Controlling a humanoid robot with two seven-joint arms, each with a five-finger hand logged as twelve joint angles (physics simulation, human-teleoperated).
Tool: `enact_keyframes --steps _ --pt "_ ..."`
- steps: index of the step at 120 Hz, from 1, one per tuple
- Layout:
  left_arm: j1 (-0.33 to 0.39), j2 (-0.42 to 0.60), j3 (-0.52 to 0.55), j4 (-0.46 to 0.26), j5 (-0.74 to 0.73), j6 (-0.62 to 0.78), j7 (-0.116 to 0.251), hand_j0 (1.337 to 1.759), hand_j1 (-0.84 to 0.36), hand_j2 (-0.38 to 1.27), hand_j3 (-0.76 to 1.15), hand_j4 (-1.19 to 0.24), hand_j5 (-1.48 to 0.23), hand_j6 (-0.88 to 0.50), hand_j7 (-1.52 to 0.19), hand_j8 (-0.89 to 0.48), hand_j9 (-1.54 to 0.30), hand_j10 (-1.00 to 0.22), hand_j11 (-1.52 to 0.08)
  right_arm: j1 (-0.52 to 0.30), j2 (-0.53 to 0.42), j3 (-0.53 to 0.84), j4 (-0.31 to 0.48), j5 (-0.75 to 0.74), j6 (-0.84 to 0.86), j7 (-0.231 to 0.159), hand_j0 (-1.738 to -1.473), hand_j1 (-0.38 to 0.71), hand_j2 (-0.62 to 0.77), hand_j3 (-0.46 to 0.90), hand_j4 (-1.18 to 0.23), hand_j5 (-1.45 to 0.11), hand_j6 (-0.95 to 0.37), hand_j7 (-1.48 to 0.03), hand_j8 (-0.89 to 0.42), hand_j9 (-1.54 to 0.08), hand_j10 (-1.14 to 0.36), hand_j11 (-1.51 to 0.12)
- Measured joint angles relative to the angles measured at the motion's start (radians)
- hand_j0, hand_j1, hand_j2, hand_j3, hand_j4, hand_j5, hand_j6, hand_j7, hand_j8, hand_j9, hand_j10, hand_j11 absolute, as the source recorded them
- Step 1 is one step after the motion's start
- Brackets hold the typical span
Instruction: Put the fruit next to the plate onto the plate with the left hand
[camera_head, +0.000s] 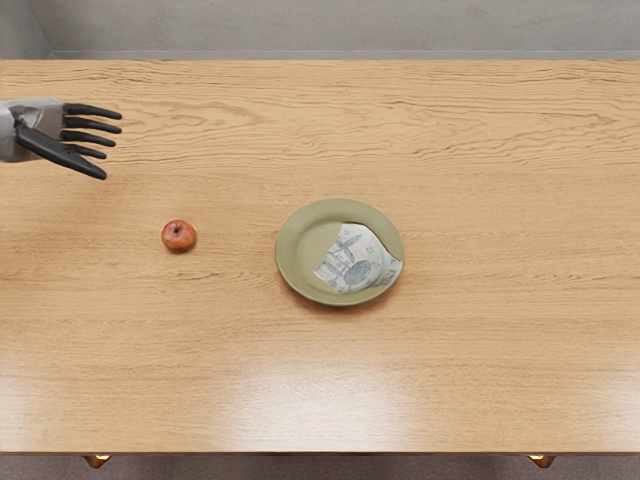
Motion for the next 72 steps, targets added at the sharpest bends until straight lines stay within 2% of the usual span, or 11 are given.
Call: enact_keyframes --steps 28,42,51,62,72 --pt "-0.014 -0.020 0.001 -0.020 -0.001 0.000 0.004 1.658 0.05 0.05 0.00 -0.25 -0.32 -0.25 -0.32 -0.25 -0.32 -0.25 -0.32 0.000 0.000 0.008 -0.002 0.000 0.000 0.000 -1.658 -0.31 -0.01 0.00 -0.04 -0.05 -0.04 -0.05 -0.04 -0.05 -0.04 -0.05" --pt "-0.024 0.020 0.003 -0.143 0.044 0.000 0.050 1.658 0.05 0.05 0.00 -0.25 -0.32 -0.25 -0.32 -0.25 -0.32 -0.25 -0.32 0.000 0.000 0.019 -0.004 0.000 0.000 0.000 -1.658 -0.31 -0.01 0.00 -0.04 -0.05 -0.04 -0.05 -0.04 -0.05 -0.04 -0.05" --pt "-0.050 0.069 0.002 -0.253 0.125 0.000 0.070 1.658 0.05 0.05 0.00 -0.25 -0.32 -0.25 -0.32 -0.25 -0.32 -0.25 -0.32 0.000 0.000 0.022 -0.004 0.000 0.000 0.000 -1.658 -0.31 -0.01 0.00 -0.04 -0.05 -0.04 -0.05 -0.04 -0.05 -0.04 -0.05" --pt "-0.055 0.104 0.001 -0.395 0.202 0.002 0.131 1.658 0.05 0.05 0.00 -0.25 -0.32 -0.25 -0.32 -0.25 -0.32 -0.25 -0.32 0.000 0.000 0.024 -0.004 0.000 0.000 0.000 -1.658 -0.31 -0.01 0.00 -0.04 -0.05 -0.04 -0.05 -0.04 -0.05 -0.04 -0.05" --pt "-0.055 0.118 0.000 -0.510 0.287 0.104 0.219 1.658 0.05 0.05 0.00 -0.25 -0.32 -0.25 -0.32 -0.25 -0.32 -0.25 -0.32 0.001 0.000 0.024 -0.003 0.000 0.000 0.000 -1.658 -0.31 -0.01 0.00 -0.04 -0.05 -0.04 -0.05 -0.04 -0.05 -0.04 -0.05"
